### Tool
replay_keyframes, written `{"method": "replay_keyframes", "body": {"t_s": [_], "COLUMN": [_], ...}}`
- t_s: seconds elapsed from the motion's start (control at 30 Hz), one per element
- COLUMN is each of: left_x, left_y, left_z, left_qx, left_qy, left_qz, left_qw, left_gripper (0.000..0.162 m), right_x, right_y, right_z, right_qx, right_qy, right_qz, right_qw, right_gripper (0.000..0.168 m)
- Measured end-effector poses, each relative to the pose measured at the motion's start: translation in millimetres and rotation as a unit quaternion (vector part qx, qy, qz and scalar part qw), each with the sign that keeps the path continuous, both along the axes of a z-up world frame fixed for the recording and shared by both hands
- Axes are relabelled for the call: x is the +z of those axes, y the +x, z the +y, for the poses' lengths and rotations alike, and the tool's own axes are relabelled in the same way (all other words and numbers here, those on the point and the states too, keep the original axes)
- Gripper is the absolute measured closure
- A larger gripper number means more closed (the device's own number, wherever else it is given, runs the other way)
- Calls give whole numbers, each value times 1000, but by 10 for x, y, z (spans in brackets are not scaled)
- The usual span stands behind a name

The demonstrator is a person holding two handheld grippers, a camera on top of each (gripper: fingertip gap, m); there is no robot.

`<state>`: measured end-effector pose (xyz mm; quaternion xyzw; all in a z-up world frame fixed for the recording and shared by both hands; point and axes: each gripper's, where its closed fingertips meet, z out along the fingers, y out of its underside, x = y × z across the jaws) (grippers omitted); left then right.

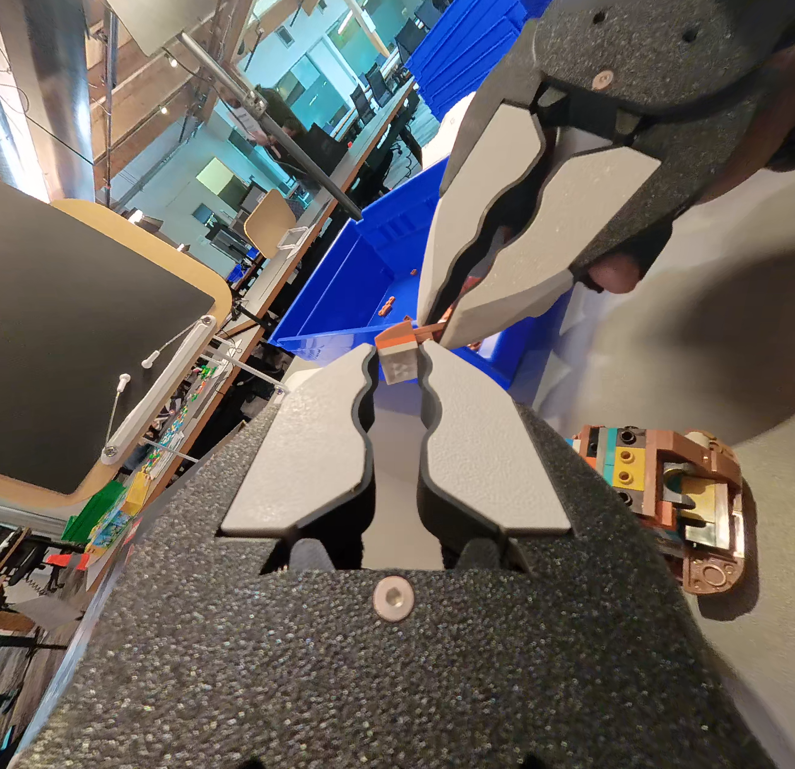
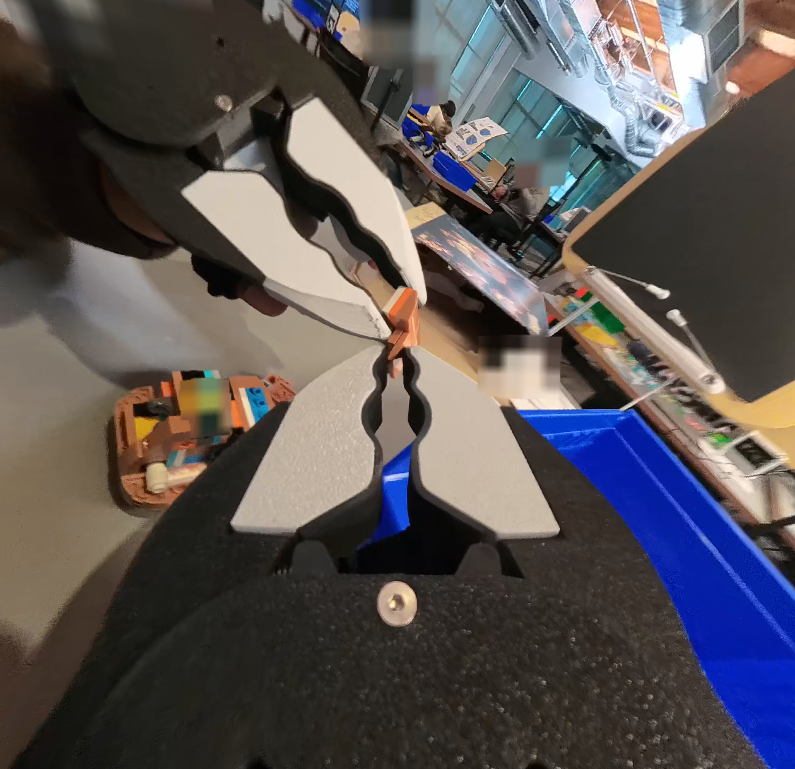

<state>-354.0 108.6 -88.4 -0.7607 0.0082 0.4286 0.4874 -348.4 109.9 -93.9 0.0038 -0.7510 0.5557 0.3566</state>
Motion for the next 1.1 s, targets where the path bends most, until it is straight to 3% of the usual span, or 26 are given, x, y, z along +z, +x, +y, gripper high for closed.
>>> {"method": "replay_keyframes", "body": {"t_s": [0.03, 0.27, 0.43, 0.57, 0.67, 0.8, 1.1], "left_x": [15, 84, 108, 46, 20, 93, 156], "left_y": [6, 39, 48, 7, -1, 28, 114], "left_z": [1, 6, 10, 21, 41, 34, 37], "left_qx": [-3, -16, -22, -33, -55, -105, -187], "left_qy": [5, 37, 55, 84, 135, 235, 330], "left_qz": [3, 8, 1, -64, -157, -309, -485], "left_qw": [1000, 999, 998, 994, 977, 916, 788], "left_gripper": [145, 145, 145, 145, 143, 132, 119], "right_x": [15, 56, 73, 28, 71, 105, 228], "right_y": [4, 24, 32, -19, -64, -33, 77], "right_z": [1, 1, 2, 15, 55, 45, 40], "right_qx": [8, 69, 96, 45, -6, -33, -39], "right_qy": [-16, -120, -162, -101, -56, -12, 0], "right_qz": [-21, -201, -270, -165, -58, 49, 159], "right_qw": [1000, 970, 944, 980, 997, 998, 987], "right_gripper": [163, 164, 164, 164, 166, 166, 167]}}
